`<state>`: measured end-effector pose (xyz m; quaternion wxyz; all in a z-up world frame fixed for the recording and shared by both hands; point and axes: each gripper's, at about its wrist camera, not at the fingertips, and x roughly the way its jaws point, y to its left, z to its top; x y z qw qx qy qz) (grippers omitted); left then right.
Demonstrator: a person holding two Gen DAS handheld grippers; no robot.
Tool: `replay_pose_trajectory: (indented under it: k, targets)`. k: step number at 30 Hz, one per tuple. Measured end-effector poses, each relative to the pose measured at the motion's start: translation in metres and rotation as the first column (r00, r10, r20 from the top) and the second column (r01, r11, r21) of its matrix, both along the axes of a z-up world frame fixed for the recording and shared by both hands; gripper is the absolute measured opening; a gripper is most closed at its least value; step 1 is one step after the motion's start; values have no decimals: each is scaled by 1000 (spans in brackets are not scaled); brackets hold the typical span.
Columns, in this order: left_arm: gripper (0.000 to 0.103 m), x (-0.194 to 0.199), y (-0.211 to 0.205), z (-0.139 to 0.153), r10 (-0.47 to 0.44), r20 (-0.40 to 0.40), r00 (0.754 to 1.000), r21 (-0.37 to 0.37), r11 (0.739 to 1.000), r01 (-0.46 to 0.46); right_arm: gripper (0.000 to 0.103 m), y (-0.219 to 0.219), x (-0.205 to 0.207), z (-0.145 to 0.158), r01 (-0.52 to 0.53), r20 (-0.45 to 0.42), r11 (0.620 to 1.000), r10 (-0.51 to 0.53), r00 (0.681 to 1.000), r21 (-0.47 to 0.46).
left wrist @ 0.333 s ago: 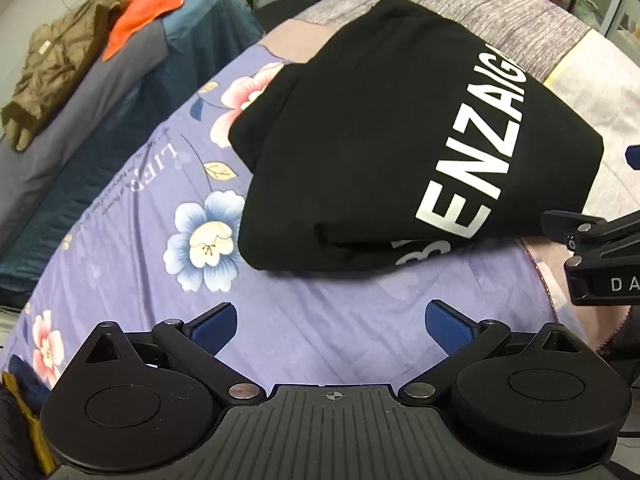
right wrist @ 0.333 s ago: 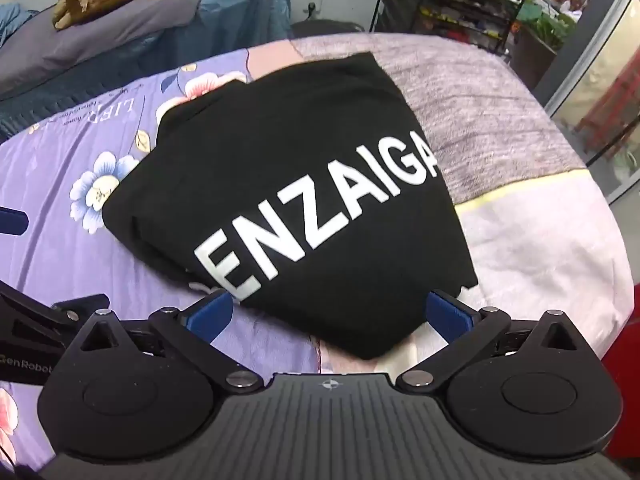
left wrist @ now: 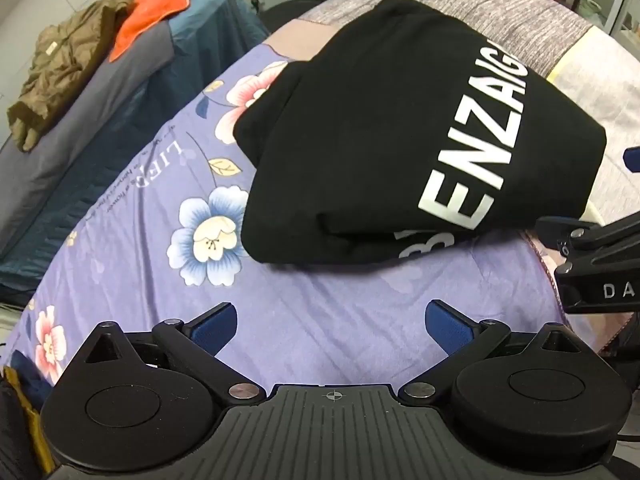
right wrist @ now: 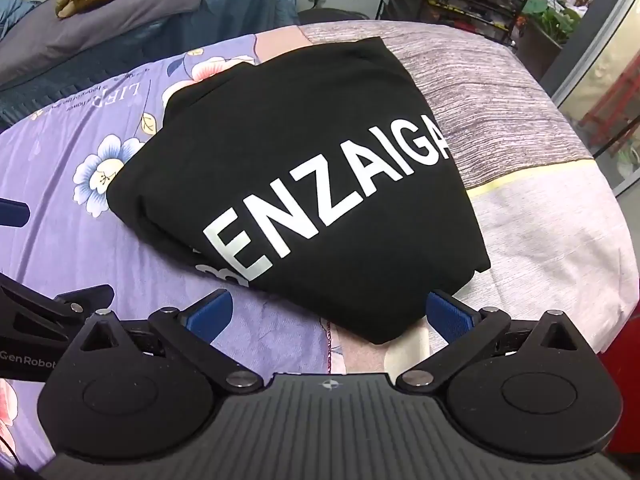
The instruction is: Fold large clothes
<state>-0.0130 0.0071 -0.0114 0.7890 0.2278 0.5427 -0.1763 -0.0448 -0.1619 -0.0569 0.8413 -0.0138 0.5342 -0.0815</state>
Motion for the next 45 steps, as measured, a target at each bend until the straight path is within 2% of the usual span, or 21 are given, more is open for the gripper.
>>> replay_pose_trajectory:
  k: [9, 17, 45]
  targets:
    - [103, -10, -5, -8, -36, -5, 999, 19, 999, 36, 102, -7, -7, -3, 50, -4, 997, -50, 999, 65]
    - [103, -11, -3, -9, -32, -4, 999, 11, 999, 32, 102, -17, -19, -7, 109, -17, 991, -108, 994, 81]
    - [103, -14, 9, -13, 7, -11, 1000, -8, 1000, -7, 102, -11, -26, -4, 100, -12, 992, -99, 995, 74]
